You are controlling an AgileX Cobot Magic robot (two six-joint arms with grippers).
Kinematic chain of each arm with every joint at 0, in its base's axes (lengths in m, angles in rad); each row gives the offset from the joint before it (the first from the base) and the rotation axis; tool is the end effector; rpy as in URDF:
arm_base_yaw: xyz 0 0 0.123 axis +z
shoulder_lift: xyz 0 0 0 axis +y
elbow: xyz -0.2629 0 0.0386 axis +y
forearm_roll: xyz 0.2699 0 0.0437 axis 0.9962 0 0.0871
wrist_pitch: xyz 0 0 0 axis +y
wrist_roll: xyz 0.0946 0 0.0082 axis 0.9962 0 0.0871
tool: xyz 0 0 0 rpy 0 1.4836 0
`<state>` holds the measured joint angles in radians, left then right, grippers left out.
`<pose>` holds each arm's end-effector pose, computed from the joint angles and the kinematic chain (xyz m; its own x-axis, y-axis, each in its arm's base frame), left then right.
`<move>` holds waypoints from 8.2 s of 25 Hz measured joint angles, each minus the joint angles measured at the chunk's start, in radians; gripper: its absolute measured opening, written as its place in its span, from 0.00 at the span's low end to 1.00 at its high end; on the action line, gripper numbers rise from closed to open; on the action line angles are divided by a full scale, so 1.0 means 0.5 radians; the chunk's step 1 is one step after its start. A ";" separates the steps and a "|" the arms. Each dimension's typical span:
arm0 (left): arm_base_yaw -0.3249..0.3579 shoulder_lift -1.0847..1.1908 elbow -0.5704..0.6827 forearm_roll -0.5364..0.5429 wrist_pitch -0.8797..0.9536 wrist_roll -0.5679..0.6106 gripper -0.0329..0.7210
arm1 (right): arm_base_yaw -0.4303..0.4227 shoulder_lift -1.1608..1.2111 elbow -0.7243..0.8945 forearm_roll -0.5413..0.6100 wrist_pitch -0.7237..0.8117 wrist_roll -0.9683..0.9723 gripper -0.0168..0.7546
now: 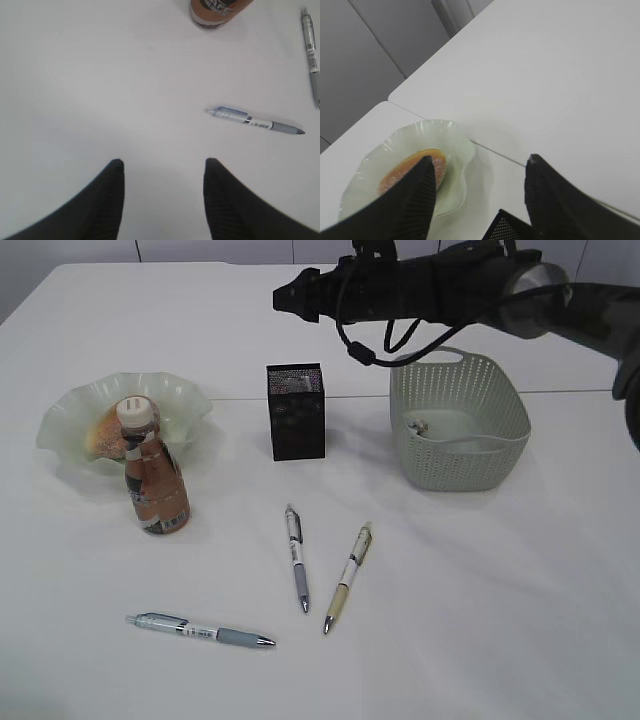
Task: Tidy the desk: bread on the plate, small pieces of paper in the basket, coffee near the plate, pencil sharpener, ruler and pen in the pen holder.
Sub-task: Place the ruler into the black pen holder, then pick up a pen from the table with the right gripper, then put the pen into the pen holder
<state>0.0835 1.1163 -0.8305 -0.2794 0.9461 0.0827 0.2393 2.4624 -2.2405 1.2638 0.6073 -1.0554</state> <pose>0.2313 -0.0020 0.2584 -0.8976 -0.1567 -0.4121 -0.0604 0.9696 -0.2371 0.5480 0.1869 0.2146 -0.4241 0.0230 -0.9053 -0.6416 0.6979 0.3183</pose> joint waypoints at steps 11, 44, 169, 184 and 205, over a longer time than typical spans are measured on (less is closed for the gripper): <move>0.000 0.000 0.000 0.000 0.004 0.000 0.55 | 0.012 -0.369 -0.003 -1.097 0.585 1.304 0.57; 0.000 0.000 0.000 0.000 0.091 0.000 0.55 | 0.409 -0.815 0.737 -2.099 1.273 2.201 0.57; 0.000 0.000 0.000 -0.006 0.050 0.000 0.53 | 0.215 -0.668 0.563 -1.750 0.629 2.193 0.07; 0.000 0.000 0.000 -0.009 0.050 0.000 0.53 | 0.128 -0.553 0.541 -1.269 -0.447 1.726 0.07; 0.000 0.000 0.000 -0.006 0.049 0.000 0.53 | 0.128 -0.322 0.514 -0.664 -0.673 1.074 0.07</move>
<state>0.0835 1.1163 -0.8305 -0.2823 0.9707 0.0827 0.3036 2.3014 -1.9837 0.9317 0.2706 -0.5183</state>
